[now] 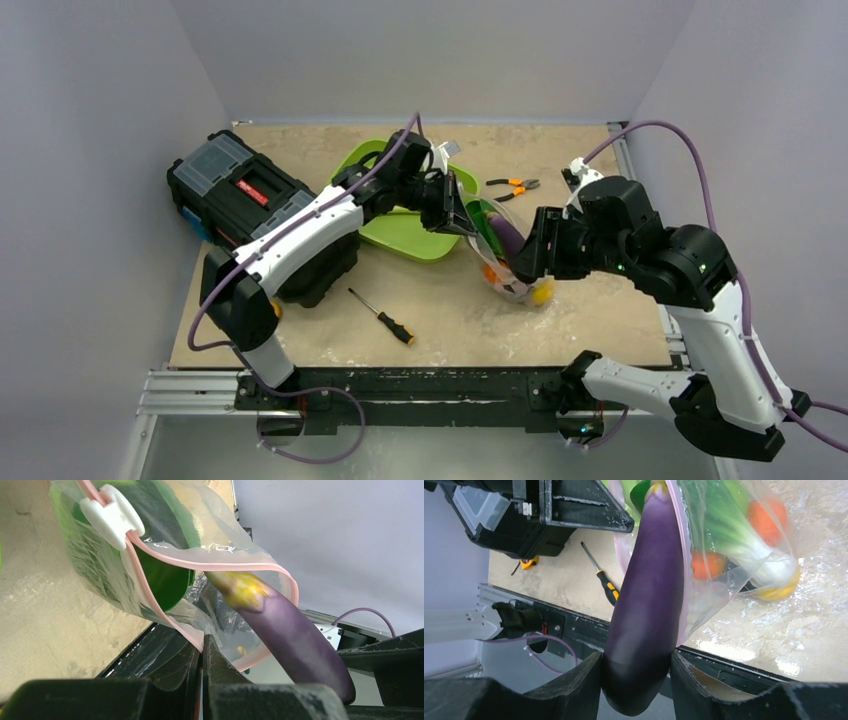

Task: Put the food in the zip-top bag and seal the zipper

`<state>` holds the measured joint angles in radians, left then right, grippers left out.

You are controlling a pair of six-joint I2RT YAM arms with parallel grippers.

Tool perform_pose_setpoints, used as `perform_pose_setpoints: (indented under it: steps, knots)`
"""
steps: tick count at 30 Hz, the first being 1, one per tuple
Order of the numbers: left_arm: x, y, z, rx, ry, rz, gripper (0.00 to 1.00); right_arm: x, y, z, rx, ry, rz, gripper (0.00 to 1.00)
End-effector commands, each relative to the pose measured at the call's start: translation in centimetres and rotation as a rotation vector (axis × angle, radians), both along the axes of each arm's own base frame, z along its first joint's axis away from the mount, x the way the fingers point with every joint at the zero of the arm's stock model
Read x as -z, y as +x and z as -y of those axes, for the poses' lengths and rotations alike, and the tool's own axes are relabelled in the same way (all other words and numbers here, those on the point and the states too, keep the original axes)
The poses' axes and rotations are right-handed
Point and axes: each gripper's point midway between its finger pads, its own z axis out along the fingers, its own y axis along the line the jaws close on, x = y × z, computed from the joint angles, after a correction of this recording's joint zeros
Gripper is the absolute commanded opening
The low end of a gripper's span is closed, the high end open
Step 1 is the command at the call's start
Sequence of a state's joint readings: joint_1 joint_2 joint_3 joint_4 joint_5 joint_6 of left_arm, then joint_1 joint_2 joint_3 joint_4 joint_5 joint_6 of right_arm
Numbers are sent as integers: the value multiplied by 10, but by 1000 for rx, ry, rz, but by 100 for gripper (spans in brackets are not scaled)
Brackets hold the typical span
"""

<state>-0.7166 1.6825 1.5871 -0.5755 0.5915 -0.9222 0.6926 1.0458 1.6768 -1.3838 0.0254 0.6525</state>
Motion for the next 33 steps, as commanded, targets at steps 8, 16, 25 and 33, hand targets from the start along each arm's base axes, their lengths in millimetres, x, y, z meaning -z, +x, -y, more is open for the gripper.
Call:
perform_pose_setpoints:
  steps: [8,16,25,33]
  knots:
    - [-15,7,-11,52,43,112,0,13,-31,-5,-146,43,-47,0]
    - [-20,-3,-12,85,9,128,0,30,-20,-17,-140,4,-135,0]
    - [-35,-19,-3,148,-56,143,0,34,1,-39,-161,-26,-195,0]
    - [-38,-29,3,175,-62,144,0,21,34,-48,-108,-45,-152,0]
